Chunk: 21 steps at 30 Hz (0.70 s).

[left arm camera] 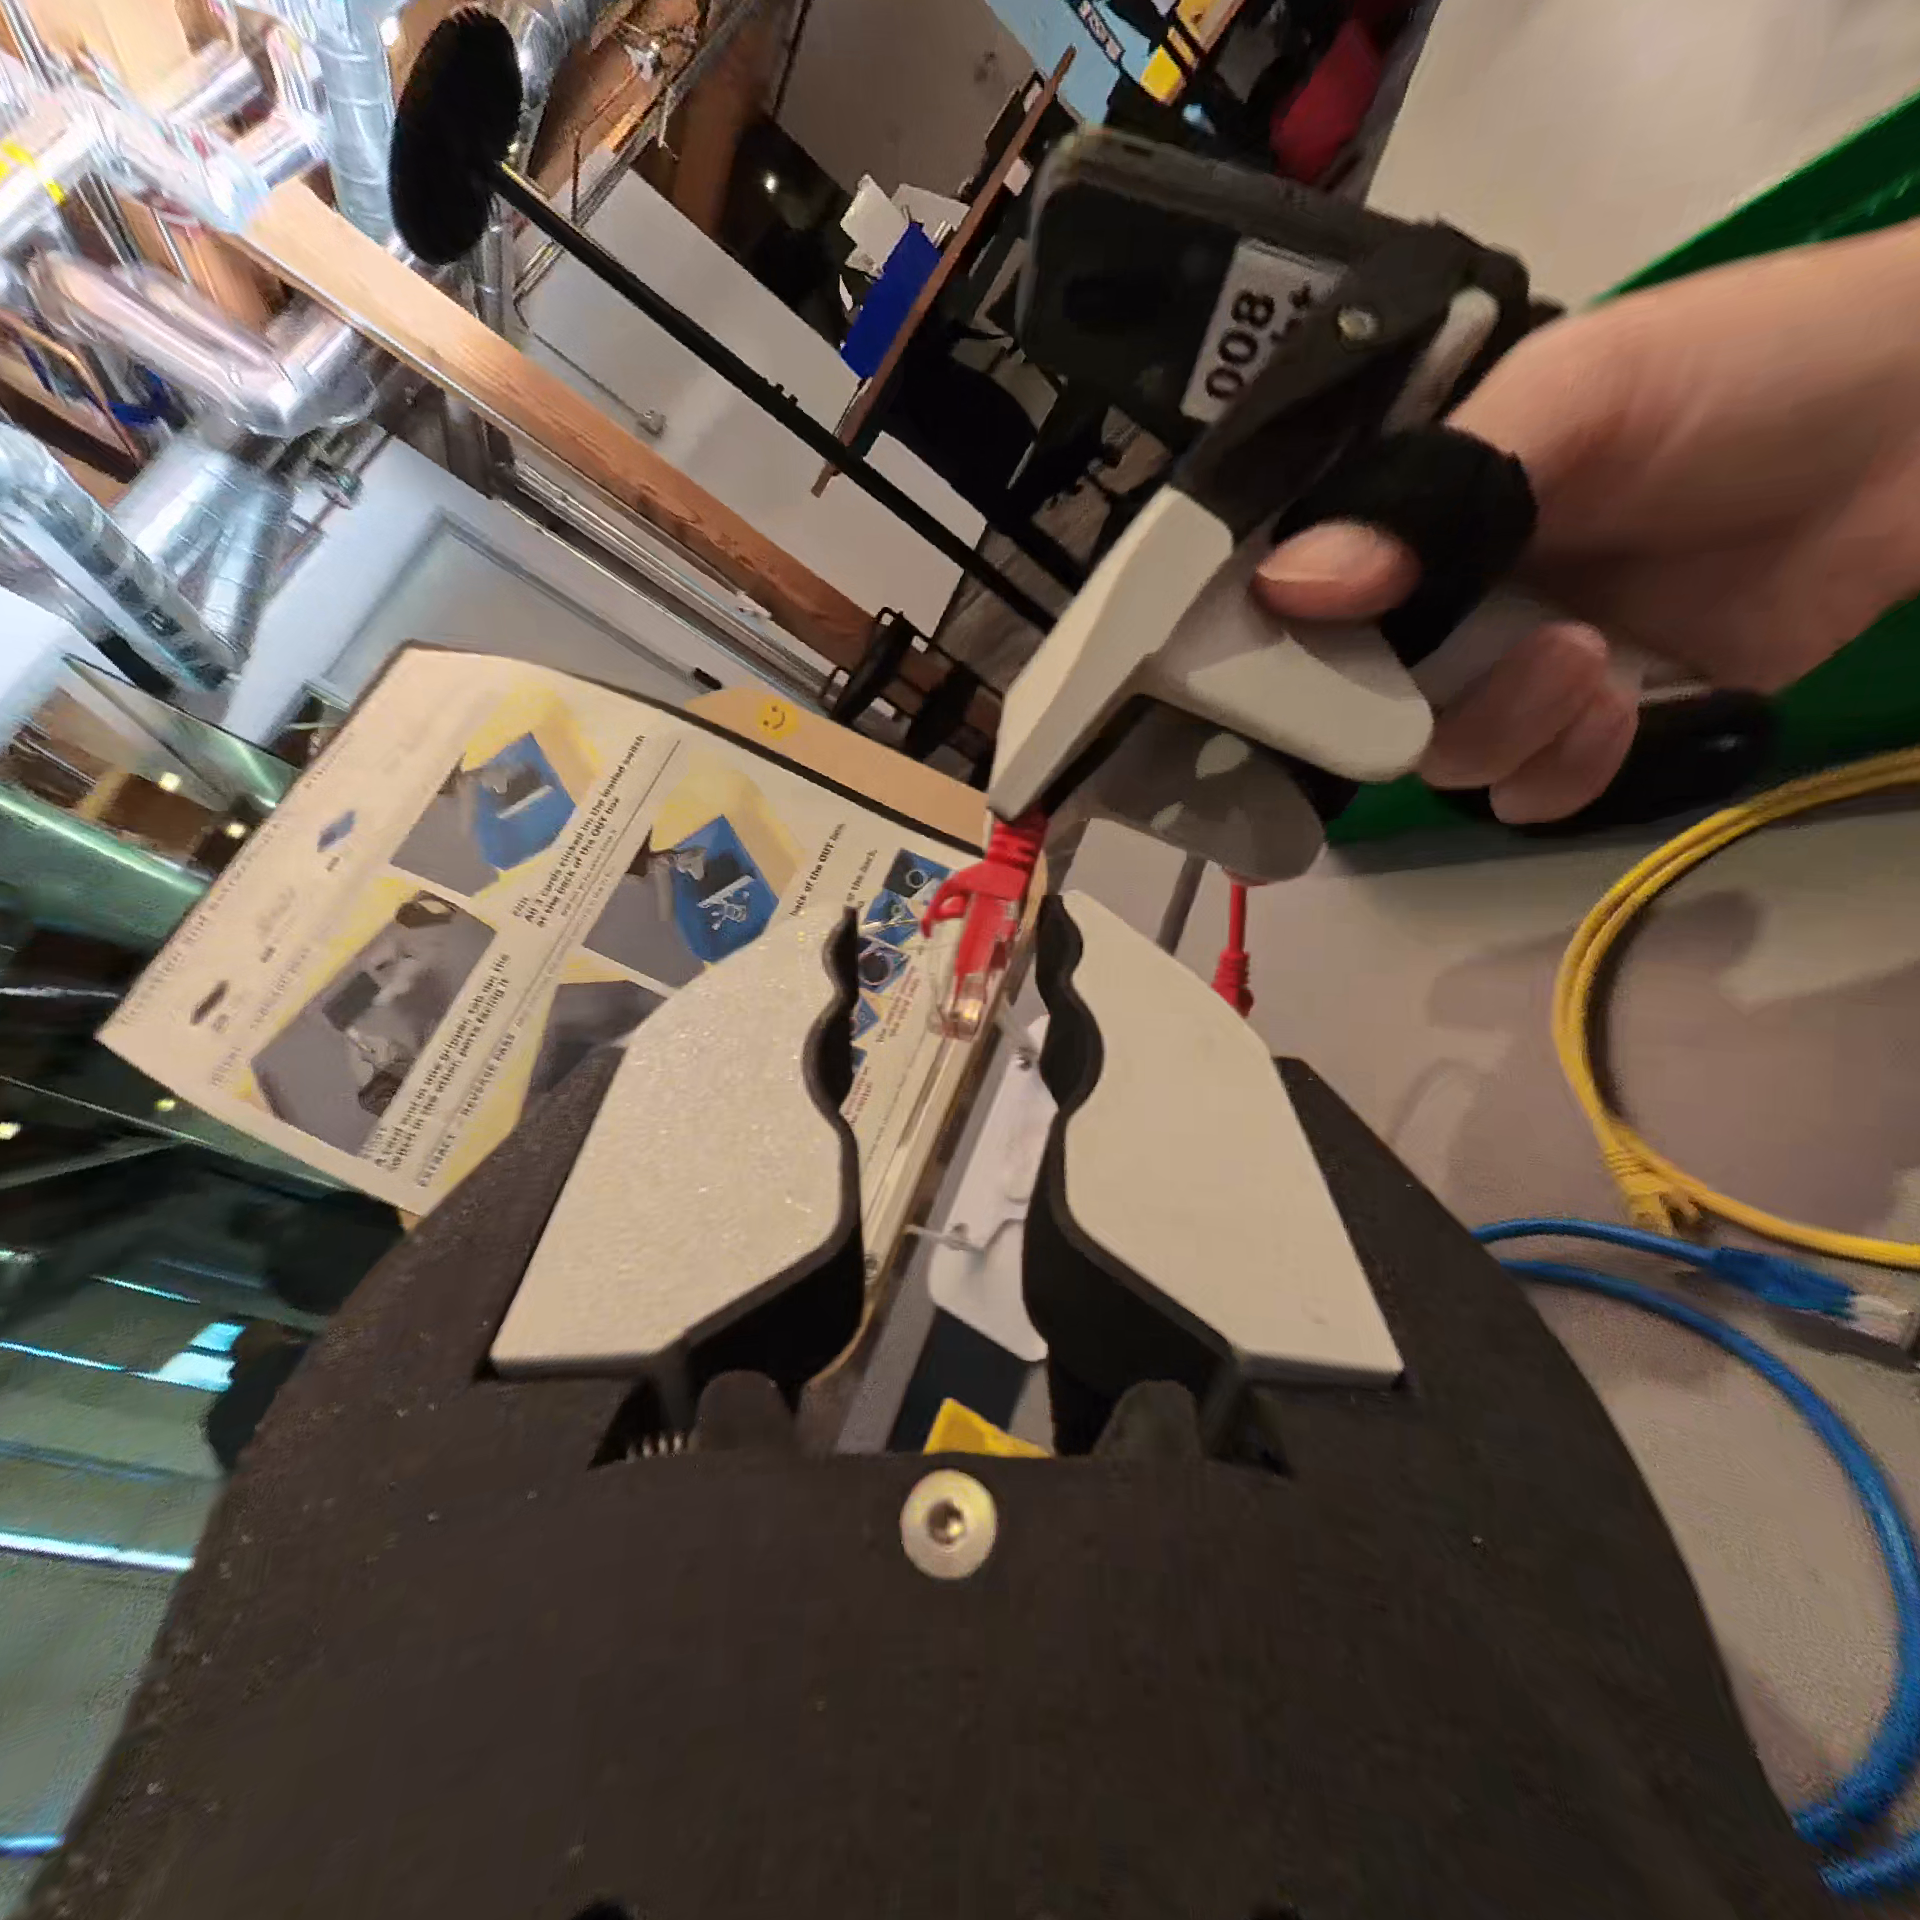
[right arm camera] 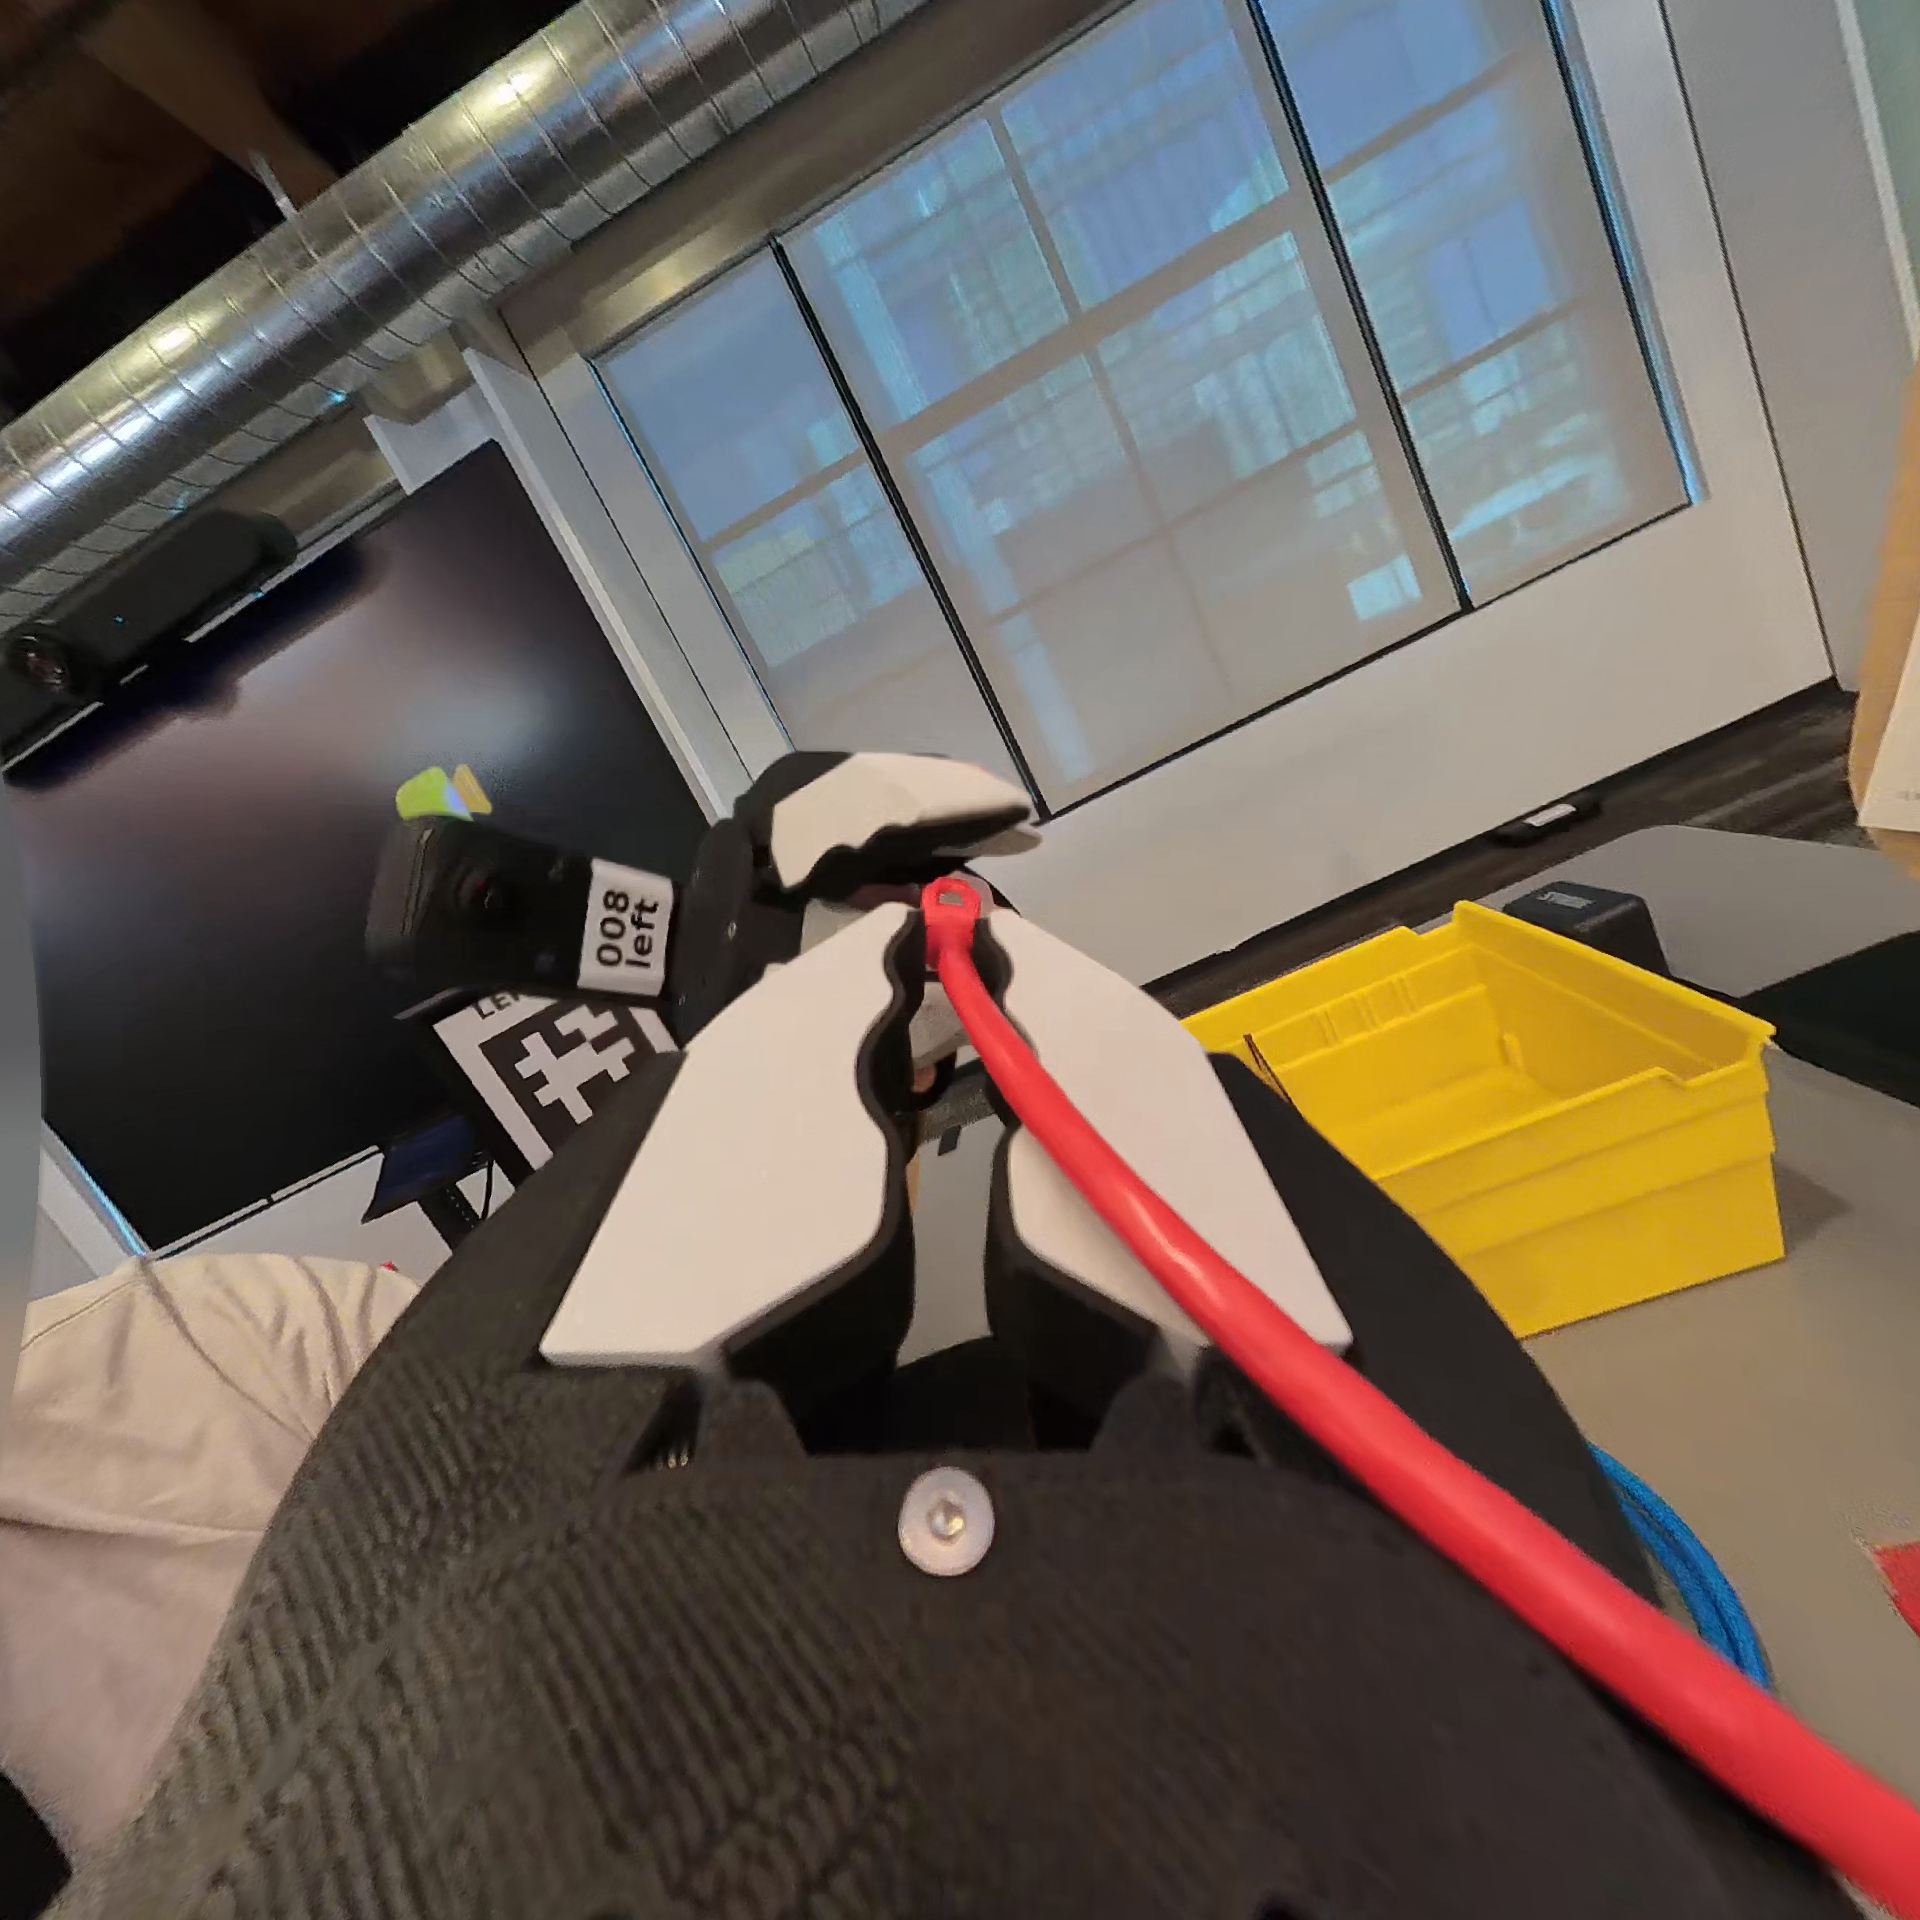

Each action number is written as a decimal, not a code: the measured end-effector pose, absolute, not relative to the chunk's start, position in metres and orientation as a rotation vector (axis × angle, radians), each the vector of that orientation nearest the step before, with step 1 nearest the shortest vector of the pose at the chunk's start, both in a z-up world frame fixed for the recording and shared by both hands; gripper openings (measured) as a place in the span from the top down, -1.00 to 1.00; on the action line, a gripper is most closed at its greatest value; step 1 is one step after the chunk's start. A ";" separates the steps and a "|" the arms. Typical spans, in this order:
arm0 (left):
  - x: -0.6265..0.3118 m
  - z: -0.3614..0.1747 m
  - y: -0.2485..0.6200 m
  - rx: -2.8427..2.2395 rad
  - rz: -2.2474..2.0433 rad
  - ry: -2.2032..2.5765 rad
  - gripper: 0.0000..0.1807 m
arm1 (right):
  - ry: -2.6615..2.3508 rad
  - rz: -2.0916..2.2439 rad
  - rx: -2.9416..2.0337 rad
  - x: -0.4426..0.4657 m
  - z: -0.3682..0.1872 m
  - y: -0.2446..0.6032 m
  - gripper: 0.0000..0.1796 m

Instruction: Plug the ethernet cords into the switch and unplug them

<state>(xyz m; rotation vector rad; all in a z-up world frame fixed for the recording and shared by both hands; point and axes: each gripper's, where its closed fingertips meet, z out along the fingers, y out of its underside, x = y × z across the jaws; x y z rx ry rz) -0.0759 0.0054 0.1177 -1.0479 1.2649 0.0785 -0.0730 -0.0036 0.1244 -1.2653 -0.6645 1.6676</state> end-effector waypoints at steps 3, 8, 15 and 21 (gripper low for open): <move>-0.076 0.104 0.012 -1.095 0.132 1.320 0.75 | -0.703 1.650 -1.302 -0.073 0.122 -0.005 0.90; -0.077 0.097 0.017 -1.088 0.207 1.346 0.82 | -0.733 1.537 -1.357 -0.072 0.115 0.000 0.90; -0.075 0.093 0.018 -1.042 0.267 1.385 0.85 | -0.813 1.419 -1.388 -0.071 0.108 0.001 0.89; -0.075 0.090 0.013 -1.020 0.289 1.428 0.86 | -0.917 1.319 -1.412 -0.072 0.103 -0.004 0.87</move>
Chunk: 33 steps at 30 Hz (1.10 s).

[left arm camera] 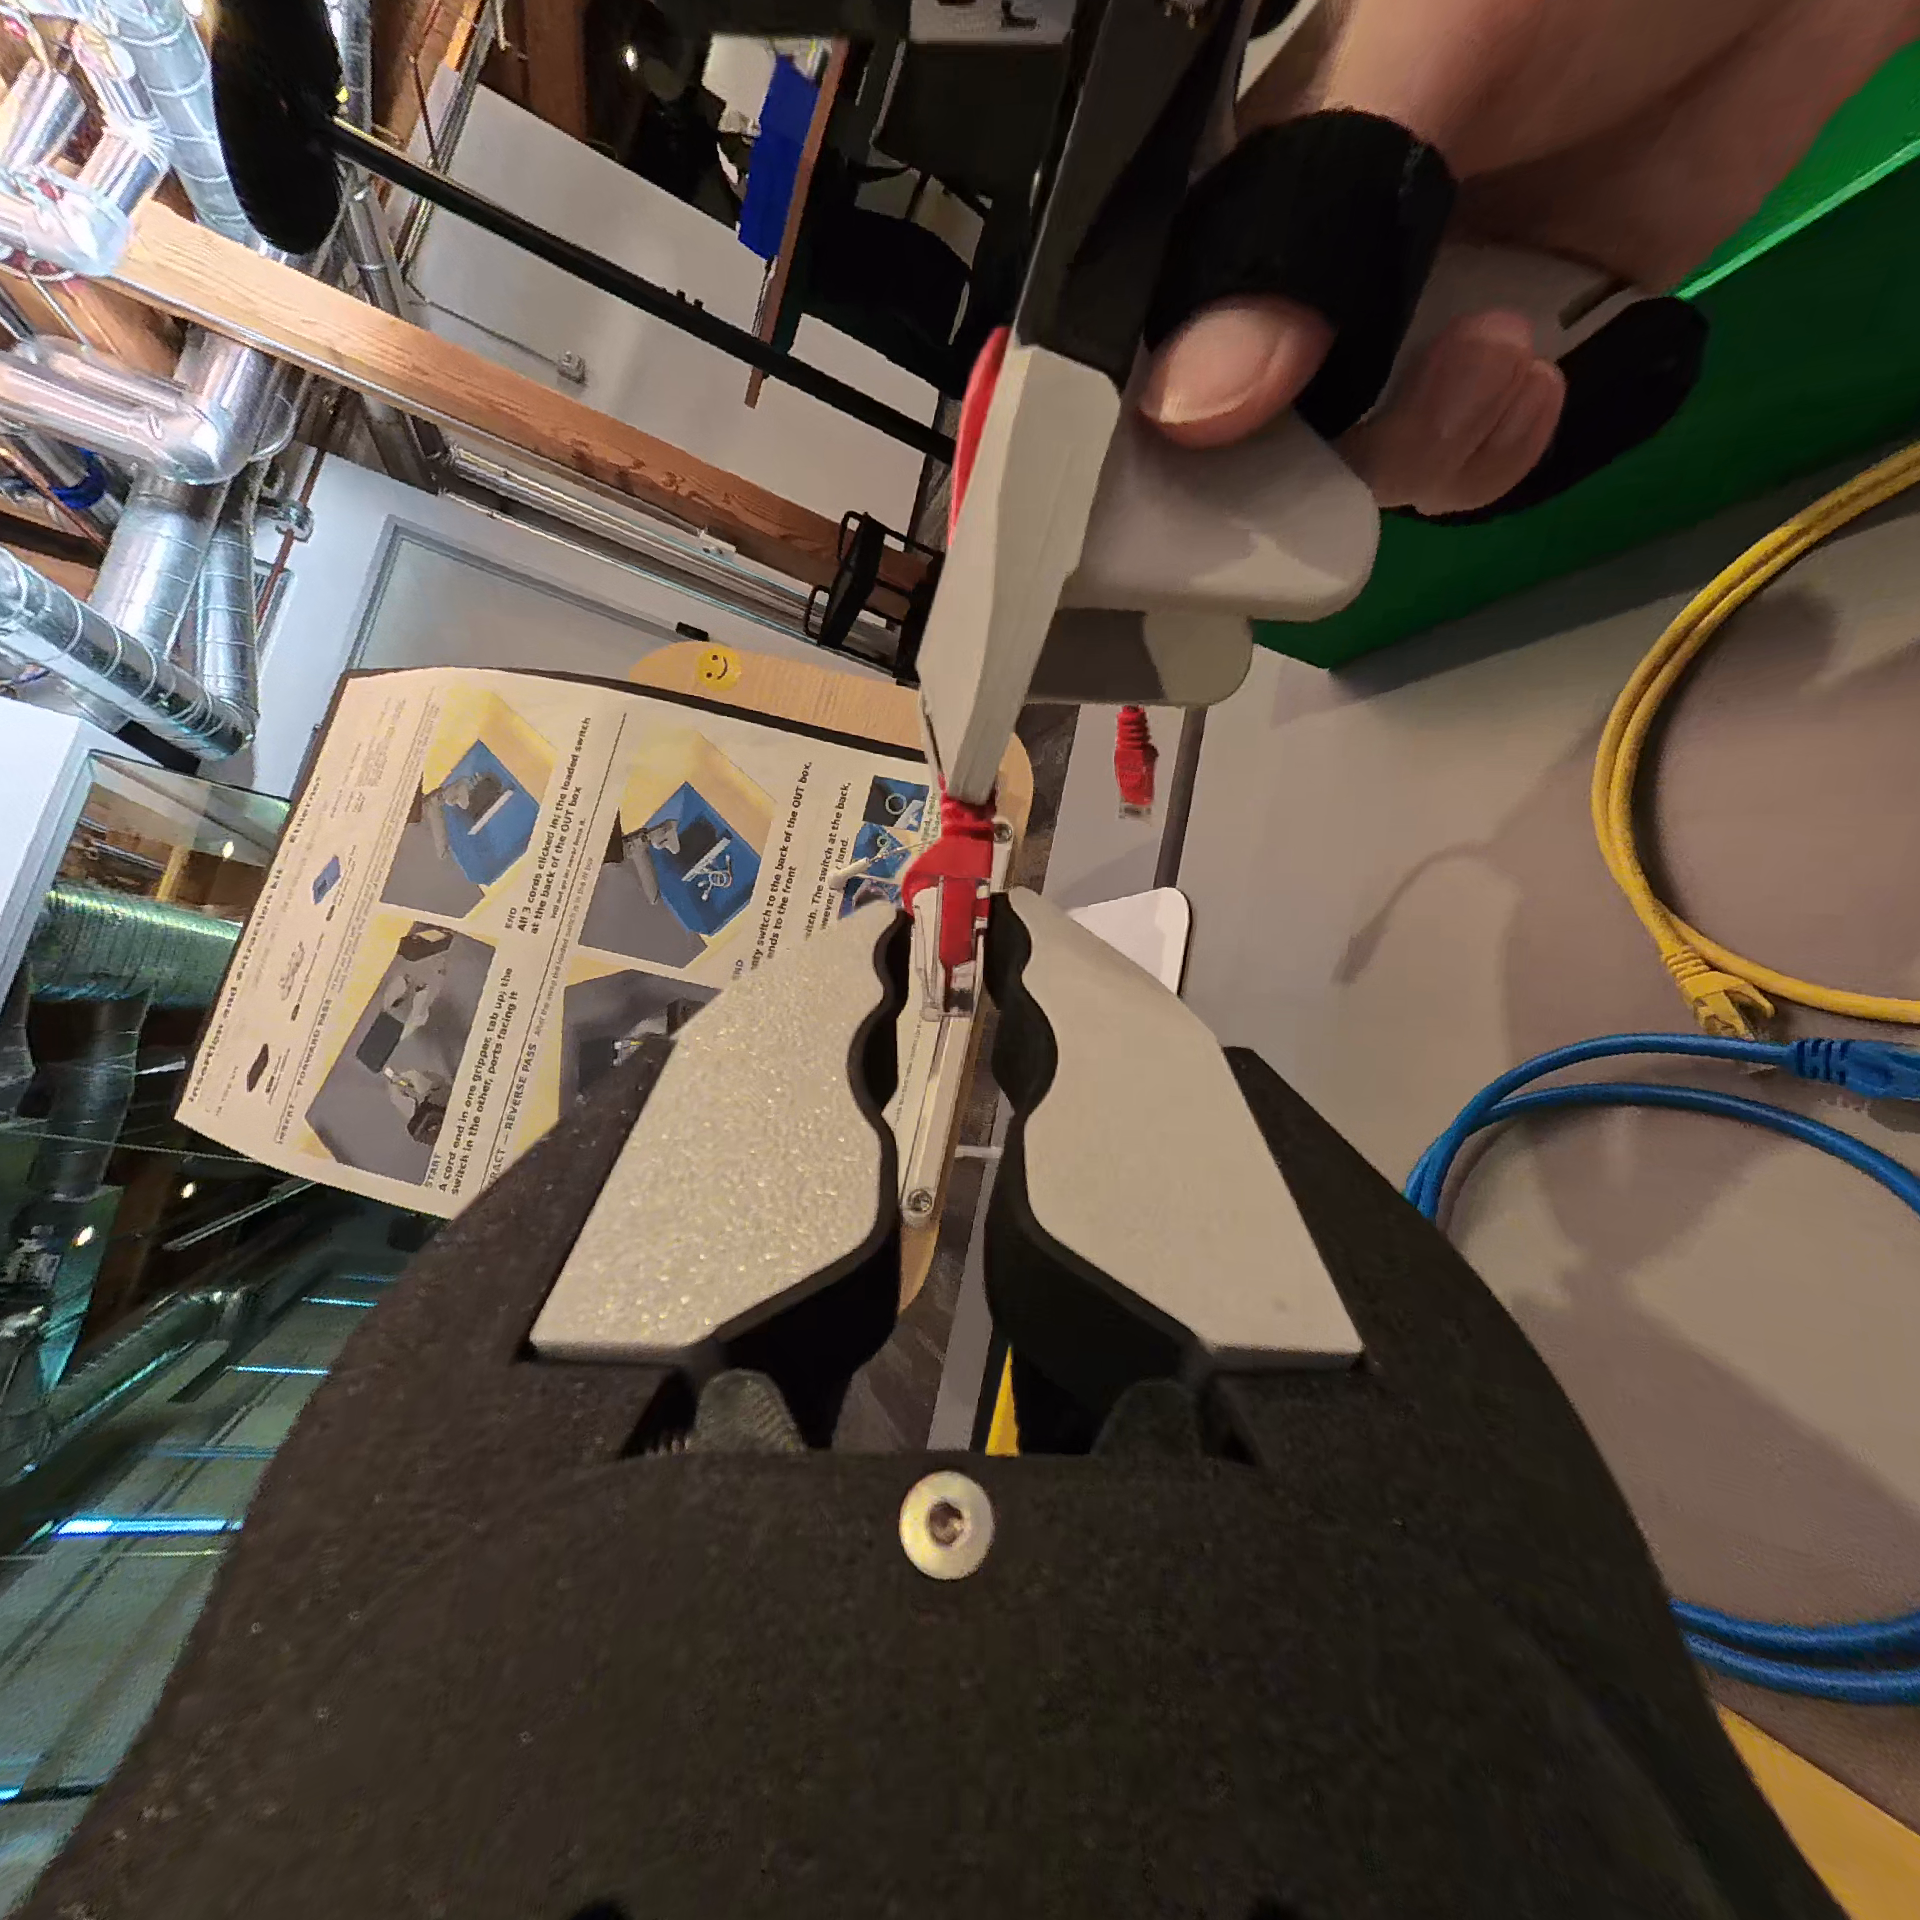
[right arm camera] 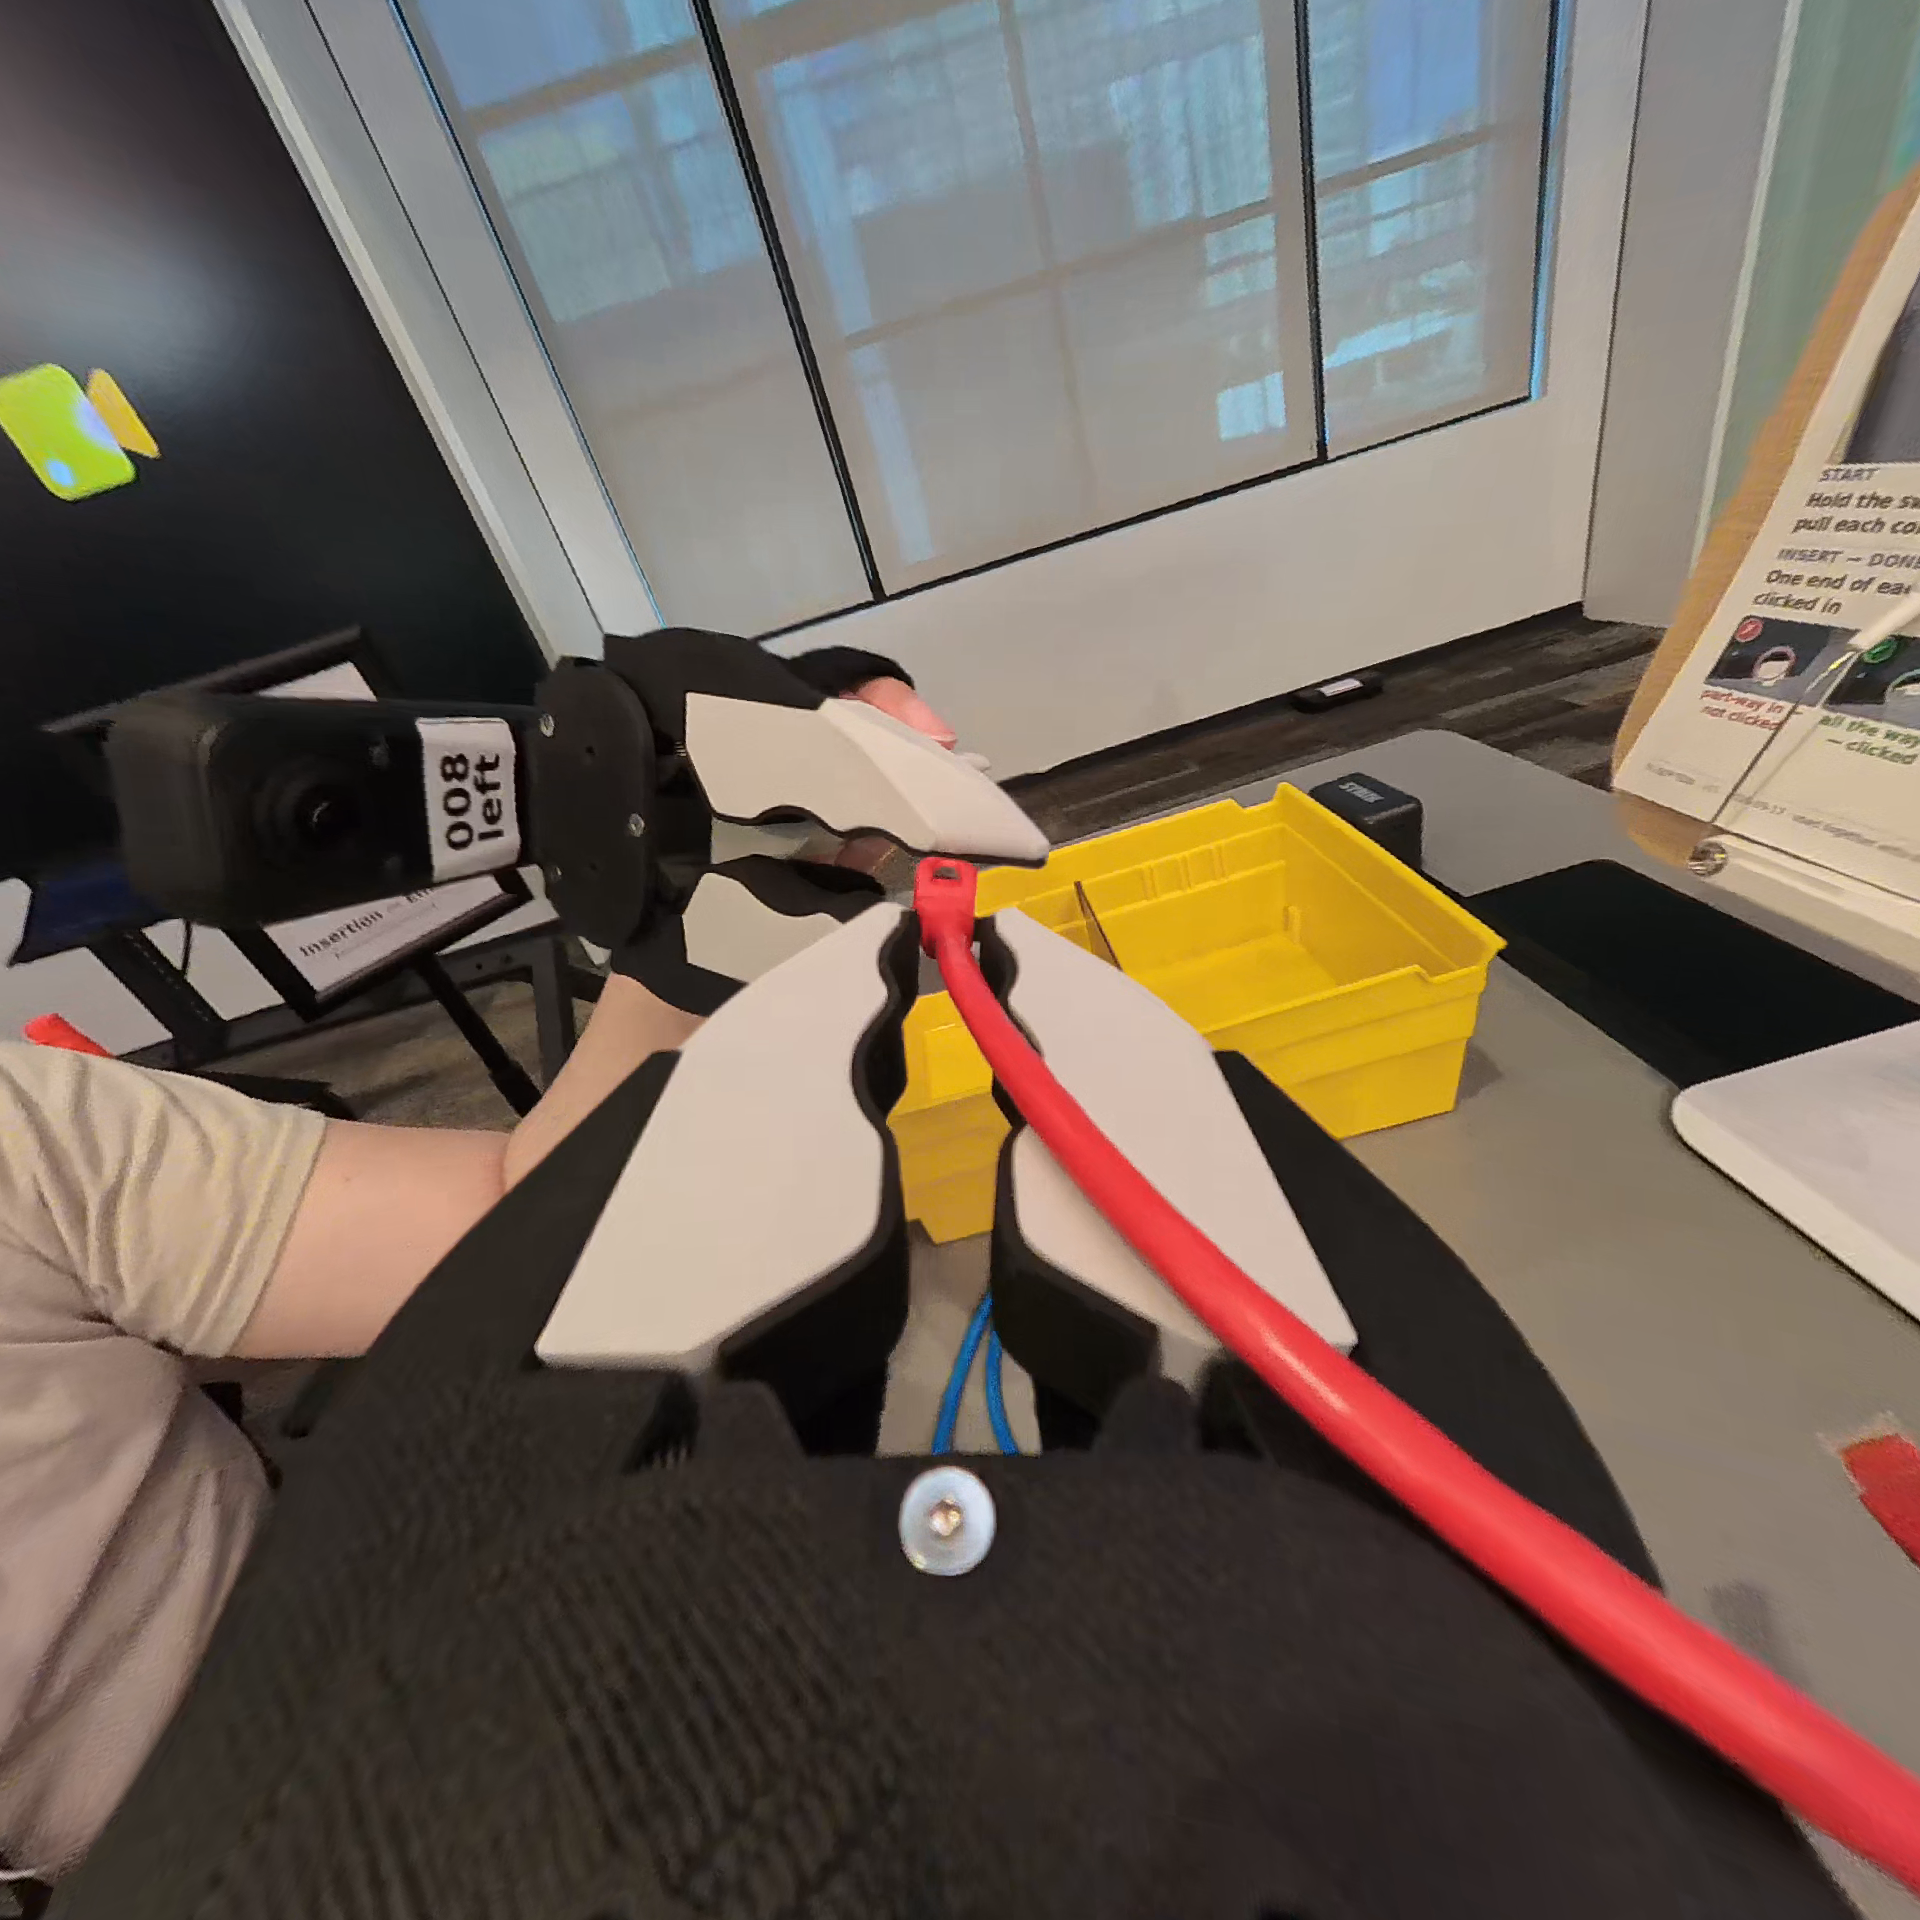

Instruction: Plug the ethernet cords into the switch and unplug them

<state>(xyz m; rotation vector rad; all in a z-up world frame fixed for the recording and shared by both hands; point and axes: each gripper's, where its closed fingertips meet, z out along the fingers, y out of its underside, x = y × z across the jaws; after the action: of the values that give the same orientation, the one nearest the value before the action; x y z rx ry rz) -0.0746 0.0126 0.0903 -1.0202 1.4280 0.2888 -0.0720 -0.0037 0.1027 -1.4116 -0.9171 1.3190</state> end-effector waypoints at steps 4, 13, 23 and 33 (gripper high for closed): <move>-0.075 0.087 0.013 -1.020 0.300 1.446 0.86 | -0.952 1.302 -1.430 -0.074 0.097 -0.005 0.86; -0.073 0.087 0.008 -1.011 0.278 1.461 0.87 | -0.983 1.332 -1.403 -0.079 0.098 -0.010 0.83; -0.075 0.082 0.008 -1.022 0.308 1.491 0.87 | -0.990 1.339 -1.418 -0.077 0.094 -0.008 0.87; -0.086 0.088 0.005 -1.227 0.106 1.398 0.64 | -0.991 1.265 -1.356 -0.057 0.111 -0.008 0.88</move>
<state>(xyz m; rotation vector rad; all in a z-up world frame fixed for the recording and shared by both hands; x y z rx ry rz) -0.0861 0.0055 0.0883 -1.2272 1.3977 0.1064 -0.0575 -0.0082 0.1114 -1.3555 -0.9912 1.2646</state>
